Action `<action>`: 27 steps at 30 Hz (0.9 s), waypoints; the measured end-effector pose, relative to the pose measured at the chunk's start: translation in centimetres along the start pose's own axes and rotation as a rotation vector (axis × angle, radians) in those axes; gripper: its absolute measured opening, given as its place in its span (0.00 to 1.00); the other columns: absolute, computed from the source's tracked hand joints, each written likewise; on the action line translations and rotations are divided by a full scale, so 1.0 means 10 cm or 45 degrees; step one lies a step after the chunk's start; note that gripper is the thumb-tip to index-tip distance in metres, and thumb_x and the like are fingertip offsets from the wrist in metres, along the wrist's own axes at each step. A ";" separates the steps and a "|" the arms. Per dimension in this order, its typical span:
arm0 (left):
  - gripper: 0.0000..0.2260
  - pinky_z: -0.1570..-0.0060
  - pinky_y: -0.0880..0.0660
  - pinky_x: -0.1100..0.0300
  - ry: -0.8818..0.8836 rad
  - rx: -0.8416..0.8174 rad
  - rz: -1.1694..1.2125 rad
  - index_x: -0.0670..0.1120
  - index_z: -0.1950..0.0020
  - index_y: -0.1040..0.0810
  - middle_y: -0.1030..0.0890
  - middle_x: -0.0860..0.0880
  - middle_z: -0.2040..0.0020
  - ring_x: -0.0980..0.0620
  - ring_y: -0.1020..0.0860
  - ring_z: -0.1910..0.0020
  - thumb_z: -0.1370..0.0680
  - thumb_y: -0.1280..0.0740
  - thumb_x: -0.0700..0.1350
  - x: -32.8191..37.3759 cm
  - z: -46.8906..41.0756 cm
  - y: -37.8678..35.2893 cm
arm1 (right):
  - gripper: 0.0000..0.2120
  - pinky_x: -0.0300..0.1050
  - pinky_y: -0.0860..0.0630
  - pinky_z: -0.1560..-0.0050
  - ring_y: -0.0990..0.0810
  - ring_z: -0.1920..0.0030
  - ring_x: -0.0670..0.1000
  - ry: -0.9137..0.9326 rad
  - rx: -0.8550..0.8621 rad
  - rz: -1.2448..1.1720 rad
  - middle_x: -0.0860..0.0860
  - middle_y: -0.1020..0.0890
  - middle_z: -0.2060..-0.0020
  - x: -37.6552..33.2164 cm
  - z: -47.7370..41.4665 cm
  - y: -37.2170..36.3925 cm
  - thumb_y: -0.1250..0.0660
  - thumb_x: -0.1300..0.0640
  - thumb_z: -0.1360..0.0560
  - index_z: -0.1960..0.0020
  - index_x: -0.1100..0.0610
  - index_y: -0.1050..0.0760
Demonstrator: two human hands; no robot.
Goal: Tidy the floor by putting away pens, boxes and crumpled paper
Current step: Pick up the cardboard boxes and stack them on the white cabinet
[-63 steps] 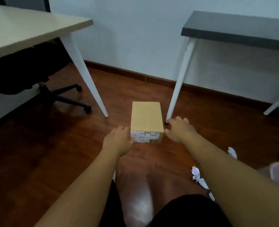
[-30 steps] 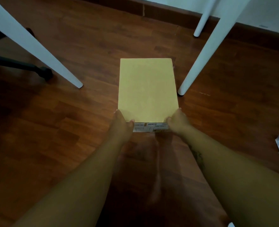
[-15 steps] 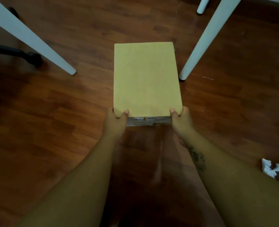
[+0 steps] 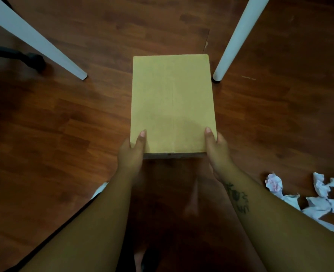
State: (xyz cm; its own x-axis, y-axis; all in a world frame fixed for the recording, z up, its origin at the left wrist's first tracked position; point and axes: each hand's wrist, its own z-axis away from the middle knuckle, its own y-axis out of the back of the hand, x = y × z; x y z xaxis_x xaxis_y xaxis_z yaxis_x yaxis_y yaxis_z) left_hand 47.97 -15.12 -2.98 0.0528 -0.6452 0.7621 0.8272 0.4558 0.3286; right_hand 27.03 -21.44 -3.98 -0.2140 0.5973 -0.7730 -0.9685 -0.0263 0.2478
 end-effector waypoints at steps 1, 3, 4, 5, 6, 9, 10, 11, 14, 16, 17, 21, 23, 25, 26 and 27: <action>0.29 0.34 0.32 0.56 -0.003 0.000 0.032 0.45 0.27 0.29 0.25 0.48 0.31 0.48 0.28 0.32 0.22 0.34 0.60 0.00 0.00 0.00 | 0.34 0.56 0.27 0.33 0.22 0.39 0.51 -0.006 -0.004 -0.008 0.49 0.20 0.39 0.01 -0.01 -0.02 0.40 0.31 0.31 0.33 0.52 0.27; 0.28 0.31 0.31 0.51 0.003 0.005 0.075 0.46 0.27 0.28 0.24 0.48 0.31 0.48 0.27 0.32 0.22 0.34 0.60 0.02 0.02 -0.01 | 0.32 0.56 0.27 0.33 0.22 0.39 0.52 -0.011 0.002 -0.013 0.50 0.20 0.39 0.01 0.01 -0.01 0.40 0.33 0.29 0.33 0.53 0.27; 0.27 0.31 0.30 0.49 0.007 0.008 0.084 0.46 0.28 0.27 0.23 0.49 0.33 0.49 0.26 0.33 0.22 0.33 0.59 0.02 0.03 -0.01 | 0.33 0.56 0.27 0.34 0.22 0.39 0.52 -0.015 0.009 -0.009 0.50 0.20 0.40 0.00 0.03 0.00 0.40 0.32 0.30 0.34 0.52 0.26; 0.24 0.31 0.29 0.48 0.002 0.015 0.095 0.47 0.30 0.25 0.21 0.50 0.35 0.50 0.24 0.35 0.22 0.33 0.58 0.04 0.05 0.00 | 0.34 0.57 0.27 0.34 0.21 0.39 0.52 -0.012 0.003 -0.004 0.49 0.19 0.41 0.00 0.04 0.00 0.41 0.31 0.33 0.35 0.51 0.26; 0.22 0.32 0.28 0.48 -0.003 0.020 0.112 0.47 0.32 0.23 0.20 0.50 0.37 0.50 0.23 0.37 0.22 0.32 0.57 0.06 0.07 0.00 | 0.34 0.57 0.27 0.34 0.21 0.40 0.52 -0.009 -0.009 -0.004 0.49 0.19 0.41 -0.01 0.06 0.01 0.41 0.30 0.34 0.35 0.49 0.26; 0.17 0.34 0.27 0.52 -0.009 0.015 0.127 0.47 0.34 0.22 0.19 0.50 0.39 0.51 0.22 0.40 0.20 0.33 0.53 0.30 0.13 0.05 | 0.27 0.57 0.27 0.34 0.21 0.40 0.51 0.037 -0.020 0.009 0.48 0.19 0.41 -0.14 0.16 0.05 0.41 0.34 0.29 0.36 0.47 0.26; 0.17 0.35 0.26 0.53 -0.006 0.010 0.128 0.46 0.34 0.22 0.19 0.49 0.39 0.51 0.22 0.41 0.20 0.34 0.53 0.40 0.16 0.07 | 0.23 0.57 0.27 0.34 0.22 0.39 0.52 0.055 -0.007 0.021 0.49 0.19 0.41 -0.20 0.21 0.07 0.41 0.38 0.25 0.35 0.48 0.26; 0.17 0.36 0.26 0.53 -0.005 0.016 0.125 0.45 0.34 0.22 0.19 0.48 0.40 0.50 0.22 0.41 0.20 0.34 0.52 0.49 0.21 0.09 | 0.21 0.57 0.26 0.35 0.22 0.39 0.53 0.069 0.014 0.028 0.50 0.19 0.41 -0.23 0.25 0.10 0.42 0.41 0.22 0.35 0.50 0.26; 0.17 0.38 0.26 0.54 -0.011 -0.002 0.110 0.44 0.34 0.22 0.20 0.49 0.43 0.50 0.23 0.43 0.19 0.35 0.51 0.67 0.45 0.19 | 0.19 0.60 0.25 0.37 0.22 0.41 0.55 0.060 0.043 0.051 0.52 0.20 0.42 -0.36 0.47 0.21 0.44 0.43 0.20 0.36 0.52 0.26; 0.16 0.36 0.26 0.50 0.028 -0.049 0.093 0.46 0.35 0.21 0.19 0.49 0.43 0.48 0.23 0.42 0.19 0.35 0.52 0.73 0.62 0.29 | 0.19 0.61 0.25 0.38 0.21 0.42 0.56 0.048 0.031 0.075 0.53 0.20 0.43 -0.47 0.65 0.28 0.45 0.44 0.19 0.36 0.53 0.26; 0.17 0.35 0.26 0.47 0.048 -0.077 0.091 0.47 0.35 0.21 0.19 0.49 0.42 0.47 0.22 0.41 0.20 0.34 0.54 0.78 0.72 0.34 | 0.18 0.60 0.25 0.39 0.21 0.43 0.56 0.057 0.036 0.091 0.54 0.20 0.43 -0.52 0.75 0.33 0.45 0.46 0.18 0.37 0.54 0.26; 0.20 0.40 0.23 0.43 0.066 -0.203 0.058 0.49 0.40 0.19 0.16 0.49 0.45 0.46 0.19 0.44 0.24 0.33 0.61 1.02 1.01 0.53 | 0.11 0.60 0.23 0.43 0.21 0.47 0.56 0.131 0.093 0.094 0.55 0.20 0.49 -0.81 1.17 0.53 0.46 0.49 0.17 0.44 0.52 0.28; 0.15 0.50 0.20 0.51 -0.001 -0.254 0.034 0.49 0.43 0.19 0.16 0.49 0.49 0.49 0.18 0.50 0.21 0.35 0.57 1.29 1.27 0.64 | 0.09 0.59 0.23 0.44 0.21 0.48 0.56 0.166 0.114 0.099 0.54 0.20 0.50 -0.98 1.41 0.63 0.47 0.50 0.17 0.45 0.51 0.29; 0.11 0.58 0.25 0.60 -0.096 -0.277 0.007 0.50 0.41 0.21 0.18 0.52 0.50 0.56 0.22 0.53 0.18 0.37 0.53 1.49 1.49 0.73 | 0.11 0.59 0.23 0.44 0.21 0.48 0.55 0.228 0.155 0.105 0.54 0.20 0.50 -1.12 1.65 0.74 0.47 0.49 0.17 0.45 0.51 0.28; 0.11 0.56 0.27 0.61 -0.147 -0.298 -0.013 0.50 0.39 0.22 0.20 0.53 0.49 0.57 0.23 0.52 0.17 0.38 0.52 1.58 1.60 0.76 | 0.12 0.59 0.23 0.44 0.21 0.48 0.55 0.261 0.184 0.103 0.53 0.19 0.50 -1.19 1.77 0.81 0.47 0.48 0.17 0.43 0.52 0.27; 0.13 0.51 0.28 0.60 -0.208 -0.330 -0.034 0.49 0.36 0.23 0.21 0.53 0.47 0.56 0.25 0.50 0.17 0.39 0.51 1.69 1.72 0.78 | 0.14 0.59 0.22 0.45 0.20 0.48 0.55 0.289 0.221 0.088 0.53 0.19 0.49 -1.26 1.90 0.89 0.47 0.47 0.17 0.41 0.53 0.27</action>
State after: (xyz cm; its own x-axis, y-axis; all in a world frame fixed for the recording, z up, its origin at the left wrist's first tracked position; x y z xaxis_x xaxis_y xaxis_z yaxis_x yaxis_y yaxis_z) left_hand 45.71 -11.91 22.12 -0.0444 -0.5385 0.8415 0.9433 0.2548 0.2128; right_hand 23.52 -13.94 19.06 -0.3210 0.4037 -0.8567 -0.9183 0.0884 0.3858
